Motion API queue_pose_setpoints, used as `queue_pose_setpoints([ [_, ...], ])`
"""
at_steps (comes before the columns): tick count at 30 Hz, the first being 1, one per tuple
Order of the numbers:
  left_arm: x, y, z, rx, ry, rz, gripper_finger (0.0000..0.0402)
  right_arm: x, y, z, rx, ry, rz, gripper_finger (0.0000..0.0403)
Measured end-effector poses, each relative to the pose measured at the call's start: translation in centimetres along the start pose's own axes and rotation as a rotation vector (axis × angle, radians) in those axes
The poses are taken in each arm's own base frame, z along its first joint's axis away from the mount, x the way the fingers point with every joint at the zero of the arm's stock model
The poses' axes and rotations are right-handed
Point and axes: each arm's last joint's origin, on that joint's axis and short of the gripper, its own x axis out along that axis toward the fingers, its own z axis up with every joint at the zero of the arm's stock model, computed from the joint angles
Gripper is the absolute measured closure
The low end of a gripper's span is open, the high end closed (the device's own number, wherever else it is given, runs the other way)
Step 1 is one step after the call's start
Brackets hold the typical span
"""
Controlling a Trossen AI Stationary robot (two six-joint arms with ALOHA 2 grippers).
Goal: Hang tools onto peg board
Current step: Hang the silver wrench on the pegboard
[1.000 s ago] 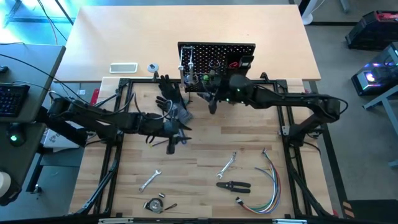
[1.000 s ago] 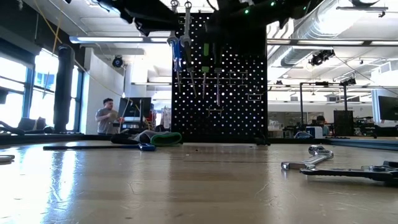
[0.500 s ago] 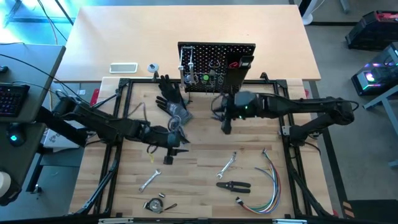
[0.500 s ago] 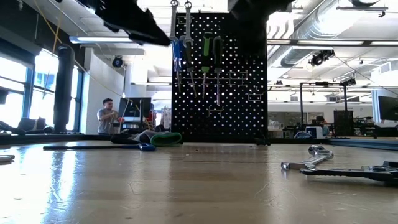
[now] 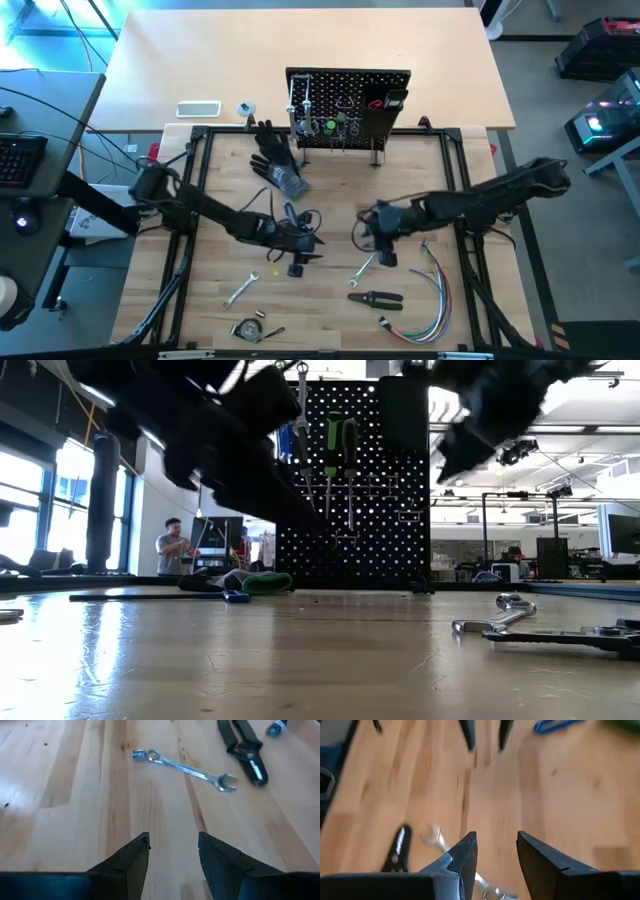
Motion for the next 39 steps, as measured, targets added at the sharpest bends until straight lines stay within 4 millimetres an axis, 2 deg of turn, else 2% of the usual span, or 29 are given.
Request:
queue_pose_setpoints([
  [8, 3.2, 0.7, -0.7, -0.086, -0.169, -0.048, 0.0239, 3.5, -0.5, -7.0, 0.051, -0.005, 0.023, 0.0269],
  [13, 5.5, 1.3, -1.3, -0.156, -0.162, -0.055, 0.0239, 4.6, -1.2, -9.4, 0.094, 0.047, -0.036, 0.027],
  [17, 7.0, 1.4, -1.4, -0.162, -0.152, -0.105, 0.0239, 5.3, -1.3, -10.0, 0.087, 0.087, -0.052, 0.027],
  [22, 8.3, 1.0, -0.4, -0.154, -0.176, -0.222, 0.0239, 6.2, -1.4, -10.4, 0.053, 0.115, -0.073, 0.027],
  [28, 9.5, 1.2, -0.1, -0.158, -0.094, -0.337, 0.0239, 6.7, -1.5, -10.6, 0.044, 0.132, -0.099, 0.027],
  [34, 9.9, 1.6, 0.3, -0.169, -0.079, -0.327, 0.0239, 6.7, -1.7, -10.7, 0.102, 0.122, -0.161, 0.027],
  [39, 9.9, 2.2, 0.2, -0.284, -0.067, -0.313, 0.0235, 6.7, -1.8, -10.8, 0.155, 0.114, -0.183, 0.027],
])
